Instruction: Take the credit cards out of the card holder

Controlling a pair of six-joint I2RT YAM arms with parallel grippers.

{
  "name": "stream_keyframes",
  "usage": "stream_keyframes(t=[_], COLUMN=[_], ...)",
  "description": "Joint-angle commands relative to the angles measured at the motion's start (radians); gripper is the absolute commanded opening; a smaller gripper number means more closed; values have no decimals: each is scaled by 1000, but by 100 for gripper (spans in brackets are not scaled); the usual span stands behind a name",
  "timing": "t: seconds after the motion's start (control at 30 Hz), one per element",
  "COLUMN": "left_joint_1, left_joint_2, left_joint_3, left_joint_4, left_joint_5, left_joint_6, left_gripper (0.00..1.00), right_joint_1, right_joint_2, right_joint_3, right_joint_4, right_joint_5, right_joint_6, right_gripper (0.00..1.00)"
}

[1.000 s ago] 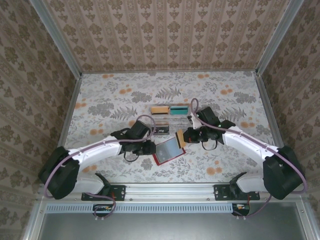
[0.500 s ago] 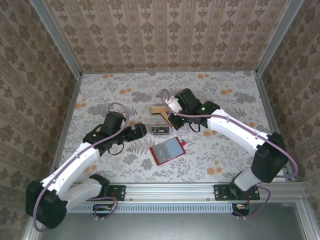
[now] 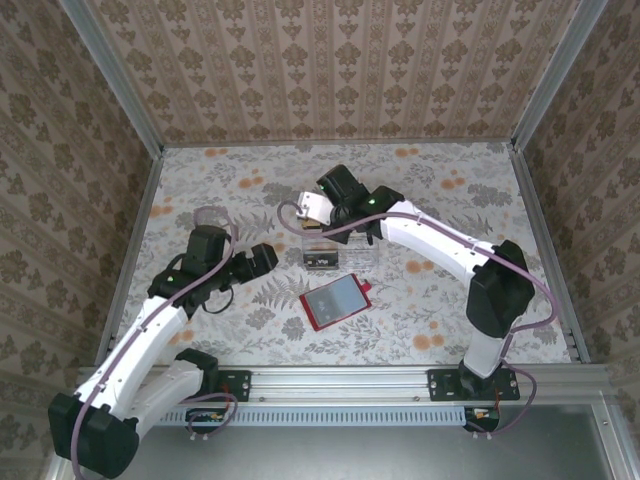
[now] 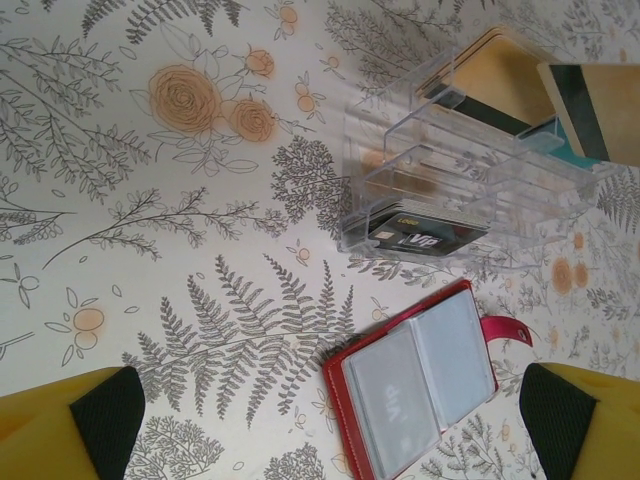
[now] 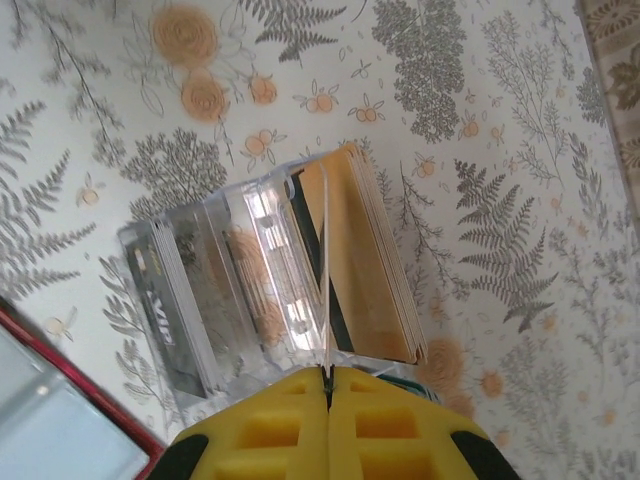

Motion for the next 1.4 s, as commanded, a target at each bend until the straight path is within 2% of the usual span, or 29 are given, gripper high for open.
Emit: stream_keyframes(t=[0.0, 0.3, 0.97, 1.0, 1.07, 1.27, 1.37], left_joint_1=[12, 17, 36, 36, 37, 39, 40], left_joint_2=[-12, -12, -30, -34, -39, -45, -45], left_joint_3=[-22, -34, -52, -54, -60, -66, -66], left_joint_4=[-13, -5, -16, -16, -16, -13, -12], left_joint_5=[3, 0, 16, 17, 16, 18, 19], left_joint_6=[-9, -20, -17, -19, -22, -26, -26], left_gripper=[100, 100, 100, 100, 100, 100, 100], right_joint_1=[5, 5, 1, -1, -1, -1, 0], right_joint_2=[23, 81, 160, 162, 163, 168, 170], right_joint_3=[27, 38, 47, 46, 46, 47, 42], right_joint_4=[-5, 50, 61, 61, 69, 99, 132], right_joint_5=[59, 82, 85, 87, 102, 136, 175], right_joint_6=[-138, -202, -212, -210, -204, -187, -181], right_gripper=[0, 0, 0, 2, 16, 30, 32])
